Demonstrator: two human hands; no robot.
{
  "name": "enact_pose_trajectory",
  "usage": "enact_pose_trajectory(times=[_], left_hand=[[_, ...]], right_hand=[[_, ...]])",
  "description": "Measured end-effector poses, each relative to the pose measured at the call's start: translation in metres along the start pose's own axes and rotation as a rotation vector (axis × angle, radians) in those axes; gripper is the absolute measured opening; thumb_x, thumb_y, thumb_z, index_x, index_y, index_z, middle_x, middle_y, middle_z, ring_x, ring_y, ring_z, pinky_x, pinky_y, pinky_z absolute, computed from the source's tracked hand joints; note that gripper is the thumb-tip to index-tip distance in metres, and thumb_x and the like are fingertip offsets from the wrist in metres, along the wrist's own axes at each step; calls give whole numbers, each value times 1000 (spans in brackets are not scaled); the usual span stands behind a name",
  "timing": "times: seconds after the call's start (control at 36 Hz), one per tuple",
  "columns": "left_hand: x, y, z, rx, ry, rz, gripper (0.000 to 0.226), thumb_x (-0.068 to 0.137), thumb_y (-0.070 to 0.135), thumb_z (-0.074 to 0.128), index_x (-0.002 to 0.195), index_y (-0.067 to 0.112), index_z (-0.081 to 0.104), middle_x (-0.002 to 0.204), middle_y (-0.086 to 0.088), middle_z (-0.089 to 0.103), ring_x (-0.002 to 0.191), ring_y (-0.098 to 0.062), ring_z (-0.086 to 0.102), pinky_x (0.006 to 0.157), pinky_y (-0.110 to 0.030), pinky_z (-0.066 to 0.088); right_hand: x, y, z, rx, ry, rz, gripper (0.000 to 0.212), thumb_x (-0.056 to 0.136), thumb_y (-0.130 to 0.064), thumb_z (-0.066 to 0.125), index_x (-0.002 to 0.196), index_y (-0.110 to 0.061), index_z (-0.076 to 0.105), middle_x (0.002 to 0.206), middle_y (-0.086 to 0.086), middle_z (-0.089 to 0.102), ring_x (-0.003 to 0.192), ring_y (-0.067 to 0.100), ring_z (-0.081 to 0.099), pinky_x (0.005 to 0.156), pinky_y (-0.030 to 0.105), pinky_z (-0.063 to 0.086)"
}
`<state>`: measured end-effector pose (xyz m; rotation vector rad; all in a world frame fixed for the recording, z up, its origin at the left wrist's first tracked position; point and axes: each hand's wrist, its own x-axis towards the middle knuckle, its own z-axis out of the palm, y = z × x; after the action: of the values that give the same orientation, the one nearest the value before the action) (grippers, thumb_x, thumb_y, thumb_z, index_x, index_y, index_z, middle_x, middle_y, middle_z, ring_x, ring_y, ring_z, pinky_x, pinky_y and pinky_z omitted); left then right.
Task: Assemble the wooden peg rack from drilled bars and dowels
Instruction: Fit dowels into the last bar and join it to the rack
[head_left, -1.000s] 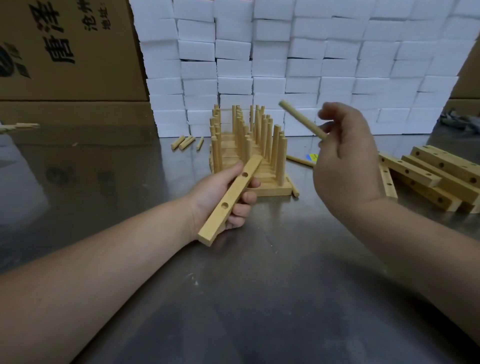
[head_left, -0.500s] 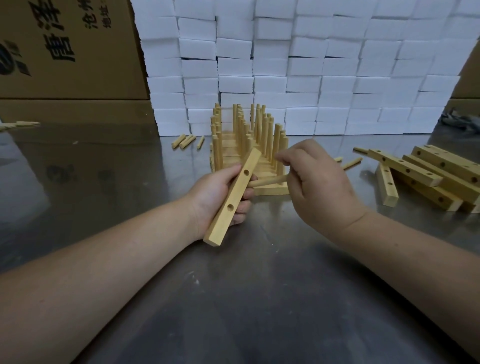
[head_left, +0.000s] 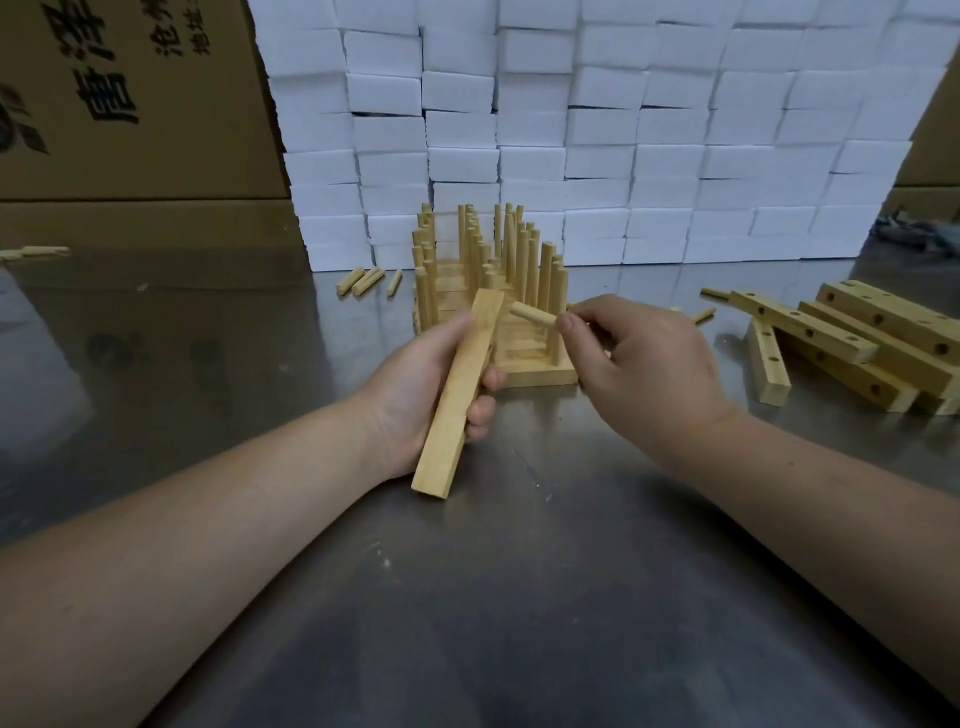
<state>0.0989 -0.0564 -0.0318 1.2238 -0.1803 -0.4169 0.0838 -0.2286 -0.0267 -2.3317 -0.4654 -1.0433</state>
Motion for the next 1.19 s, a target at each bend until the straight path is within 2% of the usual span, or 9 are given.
enact_pose_trajectory(times=[0.08,0.31,0.39,0.56,0.64,0.78,0.92,1.06,1.19], left_hand=[[2,0,-2,-2,-39,-31,65,94,56,14,99,10,60,59,-1,50,41,-13,41,44,-20,34],[-1,1,1,-90,-38,-34,18,86,24,50,92,9,58,65,-4,61,55,-17,63,52,-23,53],[-2,1,-1,-103,-56,-22,20,70,22,58,88,13,54,65,-4,62,50,-16,61,48,-22,52],[1,0,0,-47,-15,-8,26,67,27,63,89,17,51,59,1,54,40,-8,44,40,-16,40],[2,1,1,-25,-6,-10,27,74,38,58,89,16,51,61,2,50,42,-8,40,40,-17,34],[2,2,-1,-33,5,-34,50,96,44,26,98,10,63,64,-2,54,47,-11,41,45,-21,33],[1,1,1,-28,-4,-25,30,96,32,36,93,14,60,62,-1,55,46,-11,44,43,-20,36],[1,0,0,-39,-35,23,24,94,27,45,113,27,58,63,-2,56,46,-10,46,43,-19,40],[1,0,-4,-37,-72,45,38,89,23,49,126,30,53,63,-3,59,44,-10,48,43,-21,44]], right_hand=[[-3,-4,0,21,7,-31,21,92,-26,53,88,-14,70,54,-15,40,57,12,41,54,28,23],[-3,-4,1,49,-3,-20,25,88,-30,50,87,-15,71,56,-17,42,58,10,42,57,25,27],[-4,-6,0,63,-11,-23,27,87,-31,49,87,-14,71,61,-11,48,59,10,43,57,25,28],[-4,-5,0,55,-84,-12,19,91,-27,54,90,-16,70,63,-4,54,58,11,41,53,28,25],[-4,-5,1,64,-92,13,22,90,-30,52,90,-18,70,62,-3,56,60,11,43,55,29,29],[-5,-4,2,48,-77,13,20,90,-29,55,90,-19,72,58,-7,52,59,12,43,55,28,29],[-5,-6,4,73,-49,23,17,89,-26,58,94,-18,73,58,-8,52,58,13,47,56,28,37],[-3,-5,1,88,-73,32,19,91,-27,55,98,-22,72,65,0,62,62,16,52,61,32,44],[-3,-2,2,119,-78,86,17,91,-26,56,93,-23,73,51,-13,46,50,5,42,53,24,32]])
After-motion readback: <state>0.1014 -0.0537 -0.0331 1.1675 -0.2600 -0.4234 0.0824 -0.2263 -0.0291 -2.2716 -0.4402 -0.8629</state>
